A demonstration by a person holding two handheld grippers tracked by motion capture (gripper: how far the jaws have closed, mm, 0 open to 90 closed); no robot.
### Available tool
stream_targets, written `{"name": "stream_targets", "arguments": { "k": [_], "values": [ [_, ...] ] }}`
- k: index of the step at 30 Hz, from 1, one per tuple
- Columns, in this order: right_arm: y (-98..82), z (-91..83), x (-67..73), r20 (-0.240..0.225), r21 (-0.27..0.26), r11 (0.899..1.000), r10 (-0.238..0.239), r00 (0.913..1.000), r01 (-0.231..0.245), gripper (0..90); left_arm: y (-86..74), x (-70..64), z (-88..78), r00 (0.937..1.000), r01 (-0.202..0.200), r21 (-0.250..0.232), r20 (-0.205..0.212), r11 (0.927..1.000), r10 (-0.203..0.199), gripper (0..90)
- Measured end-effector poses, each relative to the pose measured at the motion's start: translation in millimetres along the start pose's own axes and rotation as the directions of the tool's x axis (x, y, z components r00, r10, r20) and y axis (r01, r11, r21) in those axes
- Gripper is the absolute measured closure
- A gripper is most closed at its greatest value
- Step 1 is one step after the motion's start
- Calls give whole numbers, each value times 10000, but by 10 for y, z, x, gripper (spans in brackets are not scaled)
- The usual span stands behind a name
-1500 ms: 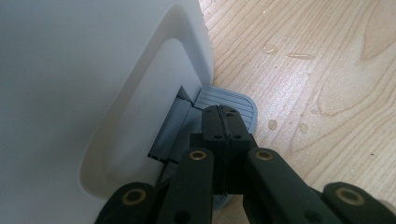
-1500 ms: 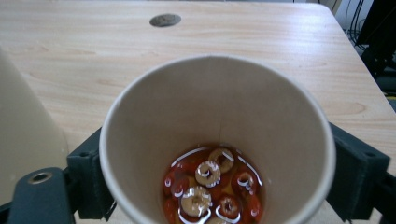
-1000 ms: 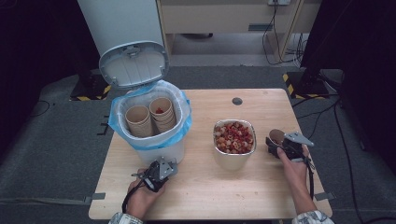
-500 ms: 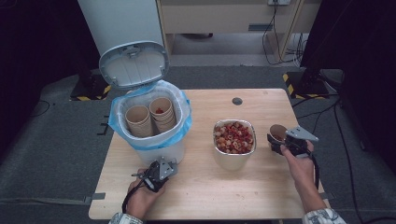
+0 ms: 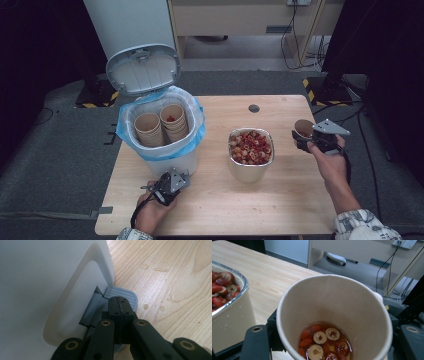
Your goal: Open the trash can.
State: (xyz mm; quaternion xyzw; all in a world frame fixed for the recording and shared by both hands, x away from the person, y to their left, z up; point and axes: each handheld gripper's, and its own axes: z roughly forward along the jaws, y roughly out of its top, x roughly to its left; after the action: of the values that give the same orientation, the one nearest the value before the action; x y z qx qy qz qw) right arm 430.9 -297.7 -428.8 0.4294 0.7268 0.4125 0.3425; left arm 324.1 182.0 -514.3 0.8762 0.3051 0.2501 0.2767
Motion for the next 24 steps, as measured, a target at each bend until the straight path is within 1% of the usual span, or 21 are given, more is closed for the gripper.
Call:
{"name": "stream_targets", "arguments": {
  "k": [4,9,15,23,24],
  "values": [
    [98,4,-27,5,-48,9997,-249,9997,249,309,0,0,0,10000,6,-3,-7,10000,-6,898],
    [249,-12,-58,42,-255,9988,-416,9991,417,307,-1,1,1,10000,23,-27,6,10000,-23,898],
    [392,-19,-36,-2,-384,9971,-653,9979,652,306,0,1,0,10000,5,-2,-2,10000,-5,898],
    [568,25,3,-85,-479,9920,-1177,9930,1171,306,-2,4,1,10000,23,-27,21,10000,-23,898],
    [568,25,3,-85,-479,9920,-1177,9930,1171,306,-2,4,1,10000,23,-27,21,10000,-23,898]
  ]
}}
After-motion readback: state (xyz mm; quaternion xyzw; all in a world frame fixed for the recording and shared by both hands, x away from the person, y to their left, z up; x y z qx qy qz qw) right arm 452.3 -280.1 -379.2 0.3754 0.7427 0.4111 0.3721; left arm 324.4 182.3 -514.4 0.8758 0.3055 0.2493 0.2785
